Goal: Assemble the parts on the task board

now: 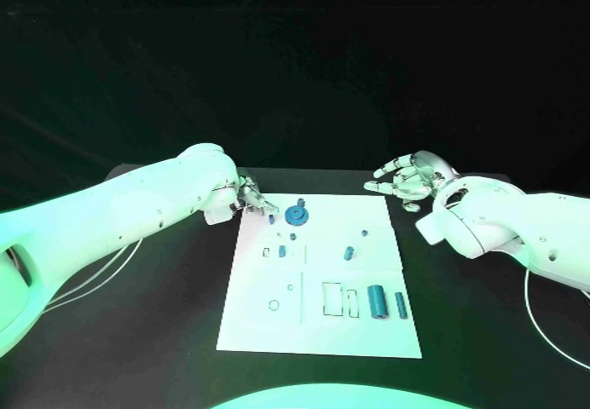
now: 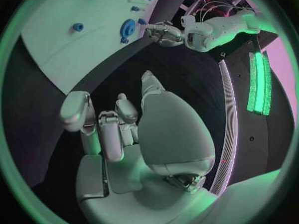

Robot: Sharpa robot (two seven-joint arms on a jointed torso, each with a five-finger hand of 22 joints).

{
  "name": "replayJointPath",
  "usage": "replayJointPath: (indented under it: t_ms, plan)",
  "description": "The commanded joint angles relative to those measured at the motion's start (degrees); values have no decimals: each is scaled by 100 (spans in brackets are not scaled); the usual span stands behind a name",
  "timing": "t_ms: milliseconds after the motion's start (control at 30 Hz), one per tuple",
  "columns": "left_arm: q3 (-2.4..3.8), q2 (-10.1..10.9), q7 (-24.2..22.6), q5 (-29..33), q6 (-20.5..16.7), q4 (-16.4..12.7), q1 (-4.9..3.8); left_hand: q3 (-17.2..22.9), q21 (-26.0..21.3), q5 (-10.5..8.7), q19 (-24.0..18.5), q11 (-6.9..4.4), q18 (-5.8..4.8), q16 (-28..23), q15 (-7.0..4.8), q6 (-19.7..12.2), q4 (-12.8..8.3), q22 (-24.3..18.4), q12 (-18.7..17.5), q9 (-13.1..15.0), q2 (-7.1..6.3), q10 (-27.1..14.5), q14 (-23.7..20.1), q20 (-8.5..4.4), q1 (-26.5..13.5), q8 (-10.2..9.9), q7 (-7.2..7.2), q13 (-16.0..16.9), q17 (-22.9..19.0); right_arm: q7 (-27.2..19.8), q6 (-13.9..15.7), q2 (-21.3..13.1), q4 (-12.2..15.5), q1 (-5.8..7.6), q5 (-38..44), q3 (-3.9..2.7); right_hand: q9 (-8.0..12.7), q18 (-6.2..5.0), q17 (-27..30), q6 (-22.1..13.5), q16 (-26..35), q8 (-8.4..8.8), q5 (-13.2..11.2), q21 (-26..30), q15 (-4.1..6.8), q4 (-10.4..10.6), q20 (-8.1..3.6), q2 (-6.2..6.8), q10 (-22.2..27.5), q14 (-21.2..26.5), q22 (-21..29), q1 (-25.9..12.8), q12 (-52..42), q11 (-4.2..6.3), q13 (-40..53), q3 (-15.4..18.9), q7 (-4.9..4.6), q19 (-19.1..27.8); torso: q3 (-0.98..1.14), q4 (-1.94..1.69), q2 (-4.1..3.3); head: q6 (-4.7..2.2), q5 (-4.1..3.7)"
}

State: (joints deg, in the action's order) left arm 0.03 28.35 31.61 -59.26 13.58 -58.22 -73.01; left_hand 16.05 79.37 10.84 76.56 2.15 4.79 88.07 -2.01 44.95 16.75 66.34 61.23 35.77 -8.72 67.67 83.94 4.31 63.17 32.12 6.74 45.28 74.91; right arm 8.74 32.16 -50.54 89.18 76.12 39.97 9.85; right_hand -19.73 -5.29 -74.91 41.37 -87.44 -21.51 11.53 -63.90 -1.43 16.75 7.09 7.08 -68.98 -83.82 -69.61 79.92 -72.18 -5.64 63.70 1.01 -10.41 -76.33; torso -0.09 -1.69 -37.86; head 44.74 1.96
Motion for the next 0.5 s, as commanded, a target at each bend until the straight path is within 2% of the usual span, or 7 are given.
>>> replayJointPath:
  t_ms: [33,267,367,500]
  plan:
    - [-13,-54,-119,-7,180,41,-7,-36,-7,5,-3,-11,26,0,45,25,-3,8,11,-5,-4,-28,476,28,69,-19,-28,2,1100,-68,-52,9,14,-3,38,-1,5,-87,-617,-33,28,-20,-28,28,19,1,4,11,0,-386,9,-61,-13,6,-9,22,0,36,-1,-3,0,11,-16]
    - [-32,-105,-155,13,207,103,-6,-38,-9,3,-6,-13,28,4,44,41,-3,3,7,-10,3,-34,479,29,80,-15,-30,-9,1108,-68,-54,15,12,-3,39,-1,5,-87,-617,-33,28,-20,-28,28,19,1,4,11,0,-386,9,-61,-13,6,-9,22,0,36,10,1,13,22,-10]
    - [-37,-125,-168,19,208,141,-6,-37,-6,2,-3,-15,26,8,43,52,-3,11,7,-15,13,-36,481,29,90,-13,-31,-12,1116,-68,-55,17,12,-3,40,-1,5,-87,-617,-33,28,-20,-28,28,19,1,4,11,0,-386,9,-61,-13,6,-9,22,0,36,6,-3,12,21,-15]
    - [-48,-165,-187,79,212,213,-3,-58,-5,-9,-8,-28,28,9,34,175,4,11,27,-33,85,-35,479,26,103,42,-49,-13,1115,-70,-56,23,13,-3,40,-1,8,-88,-616,-37,29,-30,-27,39,19,2,3,-6,-1,-386,15,-72,-15,6,-12,21,0,39,10,0,8,21,-10]
